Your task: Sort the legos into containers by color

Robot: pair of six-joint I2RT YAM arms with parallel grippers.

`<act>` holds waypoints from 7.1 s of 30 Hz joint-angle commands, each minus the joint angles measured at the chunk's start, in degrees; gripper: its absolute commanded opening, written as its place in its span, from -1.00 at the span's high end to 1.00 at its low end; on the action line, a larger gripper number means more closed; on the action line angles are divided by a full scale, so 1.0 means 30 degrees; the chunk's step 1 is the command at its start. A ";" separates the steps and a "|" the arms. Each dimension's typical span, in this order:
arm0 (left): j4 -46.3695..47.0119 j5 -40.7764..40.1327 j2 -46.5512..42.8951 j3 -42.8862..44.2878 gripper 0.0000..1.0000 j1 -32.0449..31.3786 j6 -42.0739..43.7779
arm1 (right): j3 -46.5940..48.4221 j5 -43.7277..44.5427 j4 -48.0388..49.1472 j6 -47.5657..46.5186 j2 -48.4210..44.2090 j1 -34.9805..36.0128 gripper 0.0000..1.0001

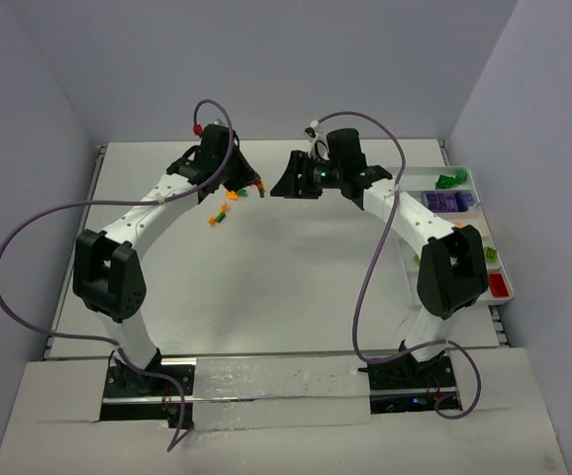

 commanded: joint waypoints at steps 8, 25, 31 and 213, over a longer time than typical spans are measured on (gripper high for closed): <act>-0.0038 0.1398 0.0373 0.1121 1.00 -0.0203 -0.1753 | 0.0916 -0.0115 0.1967 0.1231 0.1219 0.0177 -0.10; 0.0314 0.2634 0.0609 0.0946 1.00 -0.0230 -0.2371 | 0.1275 -0.0375 0.2140 0.1348 0.1838 0.0794 0.09; 0.0343 0.2607 0.0667 0.0898 1.00 -0.0231 -0.2457 | 0.1227 -0.0414 0.2180 0.1445 0.1780 0.0794 0.20; 1.1286 1.7930 -0.1032 -0.5220 1.00 0.3431 0.4134 | 0.0119 1.0773 -0.6063 -1.1045 0.6291 0.2815 0.34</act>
